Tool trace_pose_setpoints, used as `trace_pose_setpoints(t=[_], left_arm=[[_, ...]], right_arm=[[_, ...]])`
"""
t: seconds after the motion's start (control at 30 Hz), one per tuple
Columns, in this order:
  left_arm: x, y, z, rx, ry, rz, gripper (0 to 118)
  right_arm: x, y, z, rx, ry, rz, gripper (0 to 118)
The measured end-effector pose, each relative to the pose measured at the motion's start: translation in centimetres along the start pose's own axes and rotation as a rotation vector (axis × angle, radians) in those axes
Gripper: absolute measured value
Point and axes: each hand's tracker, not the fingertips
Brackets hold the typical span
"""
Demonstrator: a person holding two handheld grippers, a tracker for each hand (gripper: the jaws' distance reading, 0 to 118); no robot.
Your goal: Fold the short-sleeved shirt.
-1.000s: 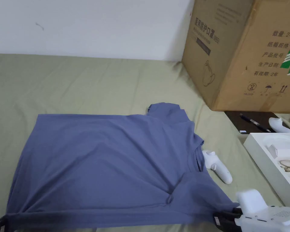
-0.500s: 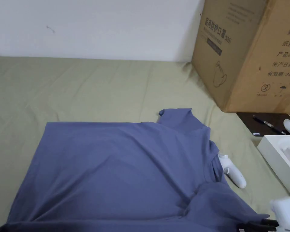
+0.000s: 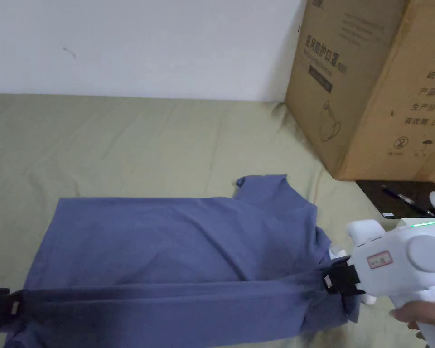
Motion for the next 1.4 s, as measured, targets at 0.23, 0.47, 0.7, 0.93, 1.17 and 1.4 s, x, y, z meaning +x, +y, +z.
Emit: trace_pose_setpoints(t=[0.23,0.47,0.7,0.93,1.17,1.4], left_arm=[[-0.2,2.4,-4.9,-0.011,0.059,0.012,30],[-0.6,1.0,-3.4,0.124,0.039,0.089,113],[0.3,-2.7,4.4,0.279,-0.096,0.212,98],[2.1,-9.1,11.1,0.394,-0.007,0.185,0],[2.1,-11.1,11.8,0.385,0.011,0.190,0],[2.2,-10.9,10.4,0.352,0.006,0.204,0]], right_arm=[[0.9,2.9,-6.7,-0.075,-0.053,-0.084,16],[2.1,0.5,-4.7,0.165,-0.087,-0.187,114],[1.8,-6.3,5.4,0.443,0.037,-0.349,94],[-0.2,-14.2,10.9,0.579,0.027,-0.309,0],[0.8,-11.3,8.5,0.358,0.035,-0.254,0],[3.6,-3.7,0.9,0.102,0.092,-0.326,83]])
